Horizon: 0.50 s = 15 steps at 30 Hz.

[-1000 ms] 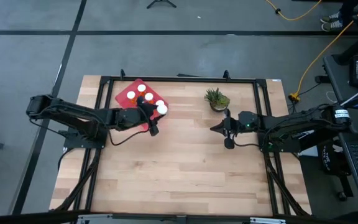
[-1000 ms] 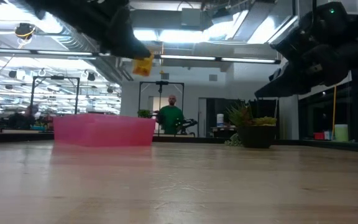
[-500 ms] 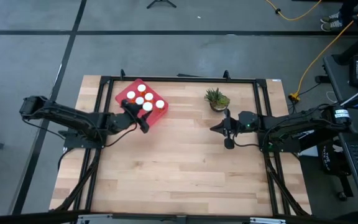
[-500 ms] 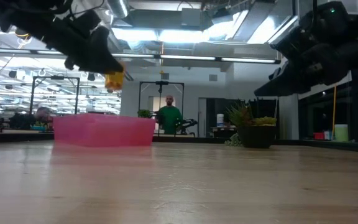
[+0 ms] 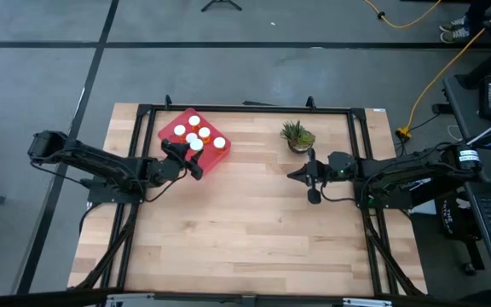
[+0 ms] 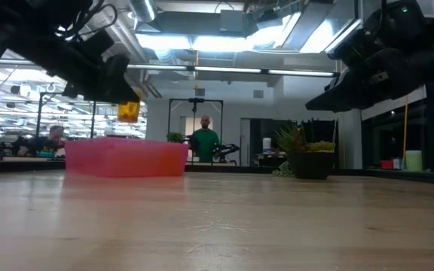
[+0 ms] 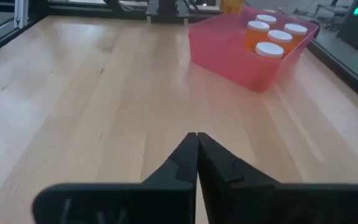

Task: Pick and place pill bottles into a basket
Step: Put the orange pill bottle into the red container

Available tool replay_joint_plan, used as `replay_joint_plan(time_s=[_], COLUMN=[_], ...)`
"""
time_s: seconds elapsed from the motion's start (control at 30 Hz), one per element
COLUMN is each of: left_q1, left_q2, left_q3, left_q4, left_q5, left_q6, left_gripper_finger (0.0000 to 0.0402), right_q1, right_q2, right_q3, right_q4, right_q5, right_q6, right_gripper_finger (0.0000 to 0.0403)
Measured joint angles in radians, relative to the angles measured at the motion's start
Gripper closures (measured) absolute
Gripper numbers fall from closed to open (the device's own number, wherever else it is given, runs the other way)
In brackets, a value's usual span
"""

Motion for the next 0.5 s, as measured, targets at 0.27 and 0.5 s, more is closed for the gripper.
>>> replay_joint_plan(time_s=[0.27,0.5], left_q1=[0.001,0.061], left_q2=[0.091,0.220], left_q3=[-0.082,-0.084], left_q4=[0.207,0.287], left_q5=[-0.007,0.006], left_q6=[0.000,0.000], left_gripper_finger=[0.0215,0.0215], right_q1=[0.000,0.000], right_q2=[0.000,0.000], right_q3=[0.000,0.000], right_q4=[0.049,0.101], right_q5=[-0.001,0.000], right_q6=[-0.040,-0.085], right_gripper_finger=[0.0387,0.0387])
